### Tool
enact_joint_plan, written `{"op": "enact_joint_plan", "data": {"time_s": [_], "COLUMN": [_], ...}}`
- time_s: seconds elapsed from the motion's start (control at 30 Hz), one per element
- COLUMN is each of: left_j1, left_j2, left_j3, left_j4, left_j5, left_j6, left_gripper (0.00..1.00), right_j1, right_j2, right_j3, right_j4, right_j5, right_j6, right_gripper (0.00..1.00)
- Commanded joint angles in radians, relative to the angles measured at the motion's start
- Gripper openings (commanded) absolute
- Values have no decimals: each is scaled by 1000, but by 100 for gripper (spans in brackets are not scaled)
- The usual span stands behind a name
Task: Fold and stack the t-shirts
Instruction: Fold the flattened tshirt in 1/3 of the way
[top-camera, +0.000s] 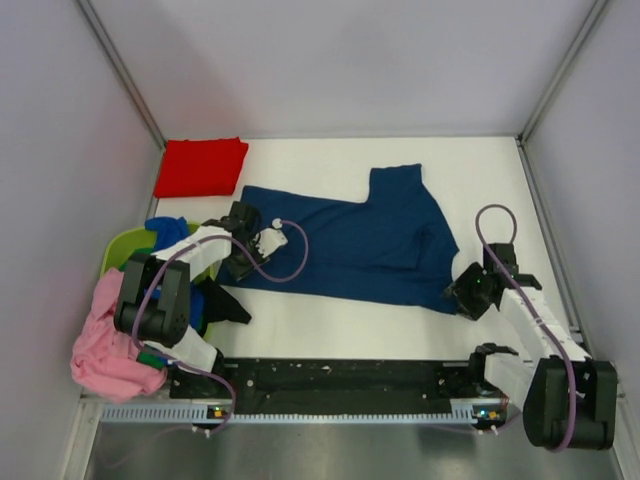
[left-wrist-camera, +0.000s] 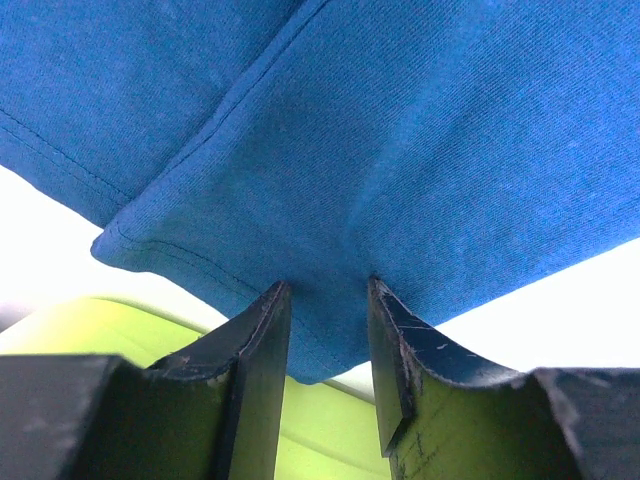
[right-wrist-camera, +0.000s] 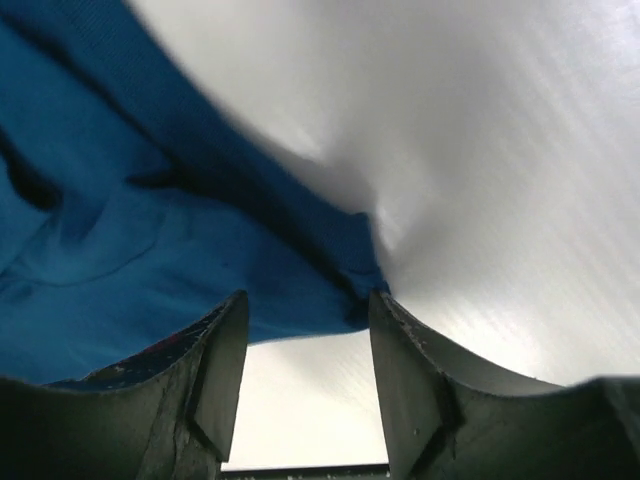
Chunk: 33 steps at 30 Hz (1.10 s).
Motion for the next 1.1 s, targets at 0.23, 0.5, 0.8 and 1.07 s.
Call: {"op": "enact_joint_plan", "data": {"time_s": [0.23,0.5,0.8,1.07], "left_j1": [2,-1,1,-148], "left_j2": [-10,-82,-100,-71], "left_j3": [3,19,108,440], "left_j4": [-92,-220,-242,-348], "left_j5": [-2,319,79,321], "left_j6": [-44,-85,-154,-122], "left_gripper": [42,42,49,49], "right_j1": [-229,-347,-383,-23], "right_j2": [71,133,16,105], "right_j3": [-58,66,140,307], "right_j4": [179,155,107,256], "right_j5": [77,152,183,40], "right_j6": [-44,-150,-90,-317], "right_gripper": [0,2,60,16]}}
